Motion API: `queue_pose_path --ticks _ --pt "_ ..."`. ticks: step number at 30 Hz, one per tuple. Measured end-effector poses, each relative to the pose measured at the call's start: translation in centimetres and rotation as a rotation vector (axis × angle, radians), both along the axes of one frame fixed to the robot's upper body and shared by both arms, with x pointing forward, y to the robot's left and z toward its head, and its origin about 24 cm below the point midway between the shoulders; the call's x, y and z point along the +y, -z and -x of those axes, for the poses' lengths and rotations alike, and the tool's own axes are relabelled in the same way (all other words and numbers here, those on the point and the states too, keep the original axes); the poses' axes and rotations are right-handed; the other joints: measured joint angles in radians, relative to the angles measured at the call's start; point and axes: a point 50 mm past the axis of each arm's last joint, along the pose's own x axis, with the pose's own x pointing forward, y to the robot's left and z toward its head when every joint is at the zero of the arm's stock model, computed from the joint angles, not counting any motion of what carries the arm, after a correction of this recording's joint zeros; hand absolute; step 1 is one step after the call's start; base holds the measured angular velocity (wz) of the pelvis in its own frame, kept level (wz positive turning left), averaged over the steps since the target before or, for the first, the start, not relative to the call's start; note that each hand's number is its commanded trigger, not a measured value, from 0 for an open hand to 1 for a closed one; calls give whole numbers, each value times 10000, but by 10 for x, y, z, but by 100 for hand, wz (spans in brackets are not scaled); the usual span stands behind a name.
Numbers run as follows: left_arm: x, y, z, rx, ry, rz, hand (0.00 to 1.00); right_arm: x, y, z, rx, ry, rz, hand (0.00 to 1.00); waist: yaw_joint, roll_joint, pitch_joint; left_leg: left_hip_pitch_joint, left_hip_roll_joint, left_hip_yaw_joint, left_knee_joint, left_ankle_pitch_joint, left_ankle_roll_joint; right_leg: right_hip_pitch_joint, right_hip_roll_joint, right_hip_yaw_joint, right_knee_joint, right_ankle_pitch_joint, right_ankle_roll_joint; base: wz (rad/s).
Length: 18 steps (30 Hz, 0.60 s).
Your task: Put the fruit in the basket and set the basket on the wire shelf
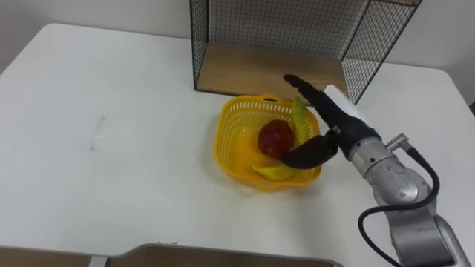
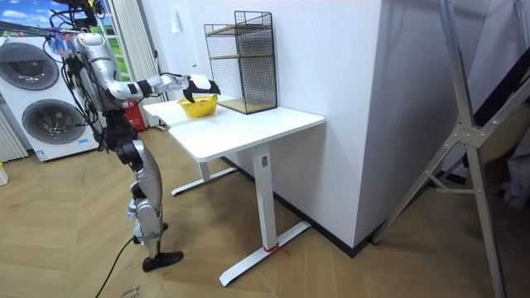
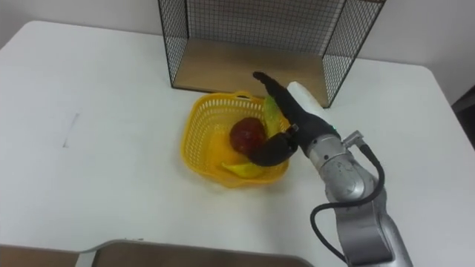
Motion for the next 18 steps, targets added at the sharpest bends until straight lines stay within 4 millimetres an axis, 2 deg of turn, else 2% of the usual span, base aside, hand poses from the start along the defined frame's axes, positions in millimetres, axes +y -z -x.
queue_pose_path --ticks 5,10,12,15,18 --pt "-1 1 9 -149 -211 67 0 -7 -16 0 -965 408 -1617 0 -128 134 -26 58 0 11 -13 1 0 42 0 51 -1 0 0 0" --pt "4 1 23 -331 -1759 178 0 -14 -33 7 -2134 674 -3731 0 -291 229 -6 125 2 67 -42 1 1 74 -1 65 -3 0 0 -3" --pt "6 1 28 -406 -2258 77 0 -19 -35 8 -2374 942 -4331 0 -388 278 5 127 4 68 -26 1 1 89 -2 44 -12 0 0 0" --pt "10 0 35 -811 -3694 -108 0 -29 -32 14 -2630 1659 -4986 0 -434 374 -59 176 13 74 -29 1 0 146 6 61 -31 0 0 0" --pt "19 -4 35 -1334 -4896 -650 0 -39 -25 20 -2709 2553 -5259 0 -472 547 -67 228 11 61 -63 0 0 215 6 39 -43 0 0 0"
